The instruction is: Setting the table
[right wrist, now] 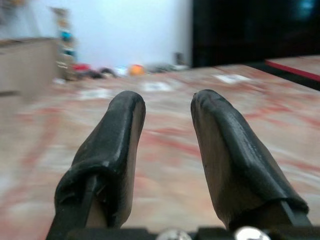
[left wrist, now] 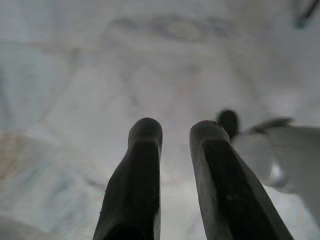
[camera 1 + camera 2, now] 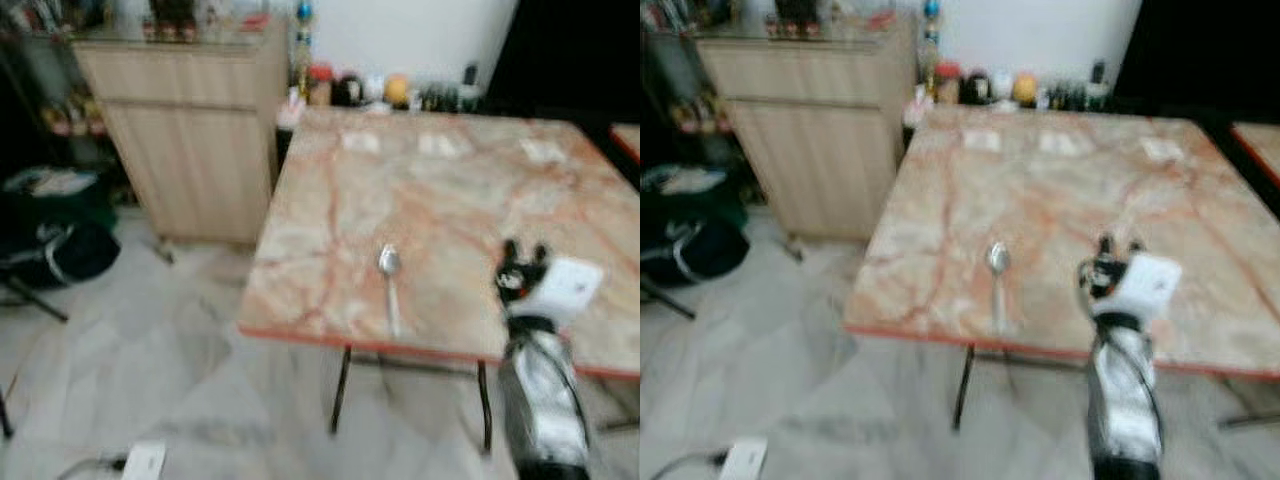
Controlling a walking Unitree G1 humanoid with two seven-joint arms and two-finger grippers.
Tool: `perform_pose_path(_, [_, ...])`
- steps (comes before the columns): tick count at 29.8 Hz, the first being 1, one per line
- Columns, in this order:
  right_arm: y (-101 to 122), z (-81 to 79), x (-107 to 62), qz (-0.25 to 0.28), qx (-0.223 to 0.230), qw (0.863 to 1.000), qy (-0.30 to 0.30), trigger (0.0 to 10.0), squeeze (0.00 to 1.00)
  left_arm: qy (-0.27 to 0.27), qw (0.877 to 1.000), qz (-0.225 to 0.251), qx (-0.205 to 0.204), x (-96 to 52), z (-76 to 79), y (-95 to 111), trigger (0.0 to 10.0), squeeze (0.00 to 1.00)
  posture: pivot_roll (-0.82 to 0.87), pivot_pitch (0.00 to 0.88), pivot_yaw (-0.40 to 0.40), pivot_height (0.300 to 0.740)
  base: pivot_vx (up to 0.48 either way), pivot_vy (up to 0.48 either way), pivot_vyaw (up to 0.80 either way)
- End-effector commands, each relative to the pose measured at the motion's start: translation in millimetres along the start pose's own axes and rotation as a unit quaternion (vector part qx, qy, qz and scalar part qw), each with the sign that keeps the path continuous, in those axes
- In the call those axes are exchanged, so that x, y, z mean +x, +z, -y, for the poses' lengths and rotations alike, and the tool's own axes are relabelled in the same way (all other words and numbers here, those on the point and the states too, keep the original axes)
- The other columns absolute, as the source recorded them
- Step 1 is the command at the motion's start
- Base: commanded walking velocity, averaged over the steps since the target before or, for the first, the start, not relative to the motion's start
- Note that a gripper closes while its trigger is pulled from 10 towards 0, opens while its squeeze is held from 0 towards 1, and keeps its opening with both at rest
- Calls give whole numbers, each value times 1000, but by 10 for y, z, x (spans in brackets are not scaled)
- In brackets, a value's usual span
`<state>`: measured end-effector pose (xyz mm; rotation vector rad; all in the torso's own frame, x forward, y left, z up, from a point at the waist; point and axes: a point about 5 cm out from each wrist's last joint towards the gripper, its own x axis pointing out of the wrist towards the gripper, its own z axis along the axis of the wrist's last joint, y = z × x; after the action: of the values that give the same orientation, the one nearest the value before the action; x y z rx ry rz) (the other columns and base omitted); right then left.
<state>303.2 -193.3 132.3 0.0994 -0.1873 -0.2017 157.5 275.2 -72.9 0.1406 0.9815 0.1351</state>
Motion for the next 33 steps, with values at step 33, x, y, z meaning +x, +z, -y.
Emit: perform_pose_path(33, [-367, 55, 63, -105, 4, 994, 22, 10000, 0, -22, 1000, 16, 13, 65, 295, 163, 10000, 0, 64, 0, -11, 740, 0, -99, 0])
